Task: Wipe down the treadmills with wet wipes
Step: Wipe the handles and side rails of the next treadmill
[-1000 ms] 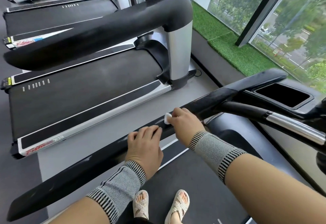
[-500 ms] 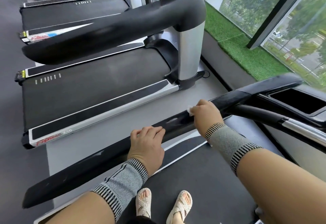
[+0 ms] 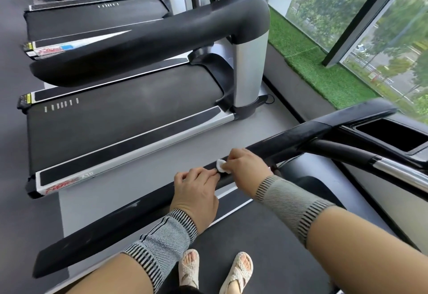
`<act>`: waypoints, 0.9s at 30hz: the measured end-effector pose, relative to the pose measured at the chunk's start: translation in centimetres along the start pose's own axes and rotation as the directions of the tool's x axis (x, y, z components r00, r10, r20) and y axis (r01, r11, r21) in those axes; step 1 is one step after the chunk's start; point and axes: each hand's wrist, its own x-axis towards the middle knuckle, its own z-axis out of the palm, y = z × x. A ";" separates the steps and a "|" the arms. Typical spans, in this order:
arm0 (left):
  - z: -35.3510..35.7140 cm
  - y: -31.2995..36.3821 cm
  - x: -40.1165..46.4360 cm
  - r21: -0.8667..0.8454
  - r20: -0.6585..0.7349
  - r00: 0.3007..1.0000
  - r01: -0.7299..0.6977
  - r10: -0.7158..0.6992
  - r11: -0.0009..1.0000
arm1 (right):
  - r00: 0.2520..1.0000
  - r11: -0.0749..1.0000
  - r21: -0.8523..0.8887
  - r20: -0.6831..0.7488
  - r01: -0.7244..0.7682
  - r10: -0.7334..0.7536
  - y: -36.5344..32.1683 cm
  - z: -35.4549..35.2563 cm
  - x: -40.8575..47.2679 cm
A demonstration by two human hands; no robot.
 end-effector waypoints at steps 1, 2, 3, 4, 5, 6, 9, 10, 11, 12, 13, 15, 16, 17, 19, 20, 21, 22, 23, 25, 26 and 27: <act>0.0 -0.1 0.0 -0.004 0.012 1.000 0.004 -0.004 1.000 | 1.000 1.000 0.003 -0.002 -0.027 0.027 1.2 -0.5 -0.3; -0.1 -0.1 0.0 -0.007 0.026 1.000 0.013 -0.012 1.000 | 0.993 0.994 0.017 -0.042 -0.109 0.109 2.8 -0.7 -0.2; -0.2 -0.1 0.0 -0.008 0.036 0.999 0.020 -0.019 1.000 | 0.976 0.980 0.006 -0.090 -0.200 0.200 3.8 -0.9 0.0; -0.2 -0.1 0.0 -0.008 0.037 0.999 0.021 -0.021 1.000 | 0.958 0.968 0.003 -0.143 -0.252 0.250 4.1 -0.9 0.2; -0.1 -0.1 0.0 -0.011 0.030 0.999 0.018 -0.018 1.000 | 0.955 0.967 -0.013 -0.163 -0.254 0.248 3.4 -0.8 0.6; 0.0 0.0 -0.1 -0.017 0.021 1.000 0.014 -0.013 1.000 | 0.968 0.978 -0.006 -0.143 -0.208 0.205 2.2 -0.5 1.0; -0.2 0.0 0.0 -0.025 0.019 1.000 -0.009 0.010 1.000 | 1.000 1.000 -0.014 -0.003 0.008 -0.008 0.0 0.5 0.3; -0.2 -0.1 0.0 -0.027 0.026 1.000 -0.011 0.012 1.000 | 1.000 1.000 -0.006 -0.014 -0.028 0.028 0.9 0.0 0.1; -0.3 -0.1 0.0 -0.025 0.037 0.999 -0.008 0.009 1.000 | 0.992 0.993 -0.004 -0.056 -0.115 0.114 2.2 -0.7 0.1; -0.3 -0.2 0.0 -0.022 0.043 0.999 -0.002 0.003 1.000 | 0.968 0.976 -0.004 -0.128 -0.219 0.217 3.6 -1.1 0.2; -0.2 -0.2 0.0 -0.022 0.041 0.999 0.005 -0.004 1.000 | 0.940 0.950 -0.027 -0.157 -0.312 0.304 4.4 -1.4 0.2; -0.1 -0.1 -0.1 -0.027 0.028 1.000 0.011 -0.010 1.000 | 0.942 0.947 -0.060 -0.138 -0.315 0.304 2.4 -1.3 0.5; -0.1 -0.1 -0.2 -0.026 0.029 1.000 0.008 -0.007 1.000 | 0.972 0.973 -0.042 -0.077 -0.227 0.224 0.7 -0.4 0.7; -0.2 -0.1 -0.3 -0.019 0.038 0.999 0.004 -0.004 1.000 | 0.995 0.994 -0.033 -0.012 -0.103 0.102 -0.9 0.5 0.4; -0.6 -0.2 -0.2 -0.008 0.078 0.997 0.013 -0.012 1.000 | 0.997 0.997 -0.003 0.007 -0.074 0.074 -0.9 0.5 0.3; -0.8 -0.4 -0.2 -0.006 0.087 0.996 0.032 -0.031 0.999 | 0.984 0.985 0.007 -0.043 -0.172 0.172 0.4 0.2 0.5; -1.0 -0.7 -0.2 -0.001 0.089 0.994 0.060 -0.060 0.998 | 0.956 0.964 0.010 -0.123 -0.266 0.266 1.9 0.1 0.9; -1.2 -1.0 -0.3 0.009 0.090 0.992 0.088 -0.089 0.996 | 0.929 0.939 -0.033 -0.157 -0.343 0.335 2.5 -0.1 1.0; -1.3 -1.4 -0.4 0.017 0.100 0.988 0.113 -0.115 0.993 | 0.909 0.922 -0.040 -0.188 -0.385 0.372 2.3 0.0 0.8; -1.3 -1.8 -0.6 0.023 0.123 0.980 0.156 -0.157 0.988 | 0.958 0.968 -0.020 -0.153 -0.249 0.244 -0.3 0.8 0.5; -1.2 -2.0 -0.7 0.021 0.127 0.977 0.168 -0.169 0.986 | 0.982 0.986 -0.007 -0.085 -0.168 0.167 -1.2 1.3 0.3; -1.3 -2.1 -0.7 0.020 0.135 0.975 0.174 -0.175 0.985 | 0.994 0.996 -0.014 -0.070 -0.085 0.084 -1.7 1.4 0.2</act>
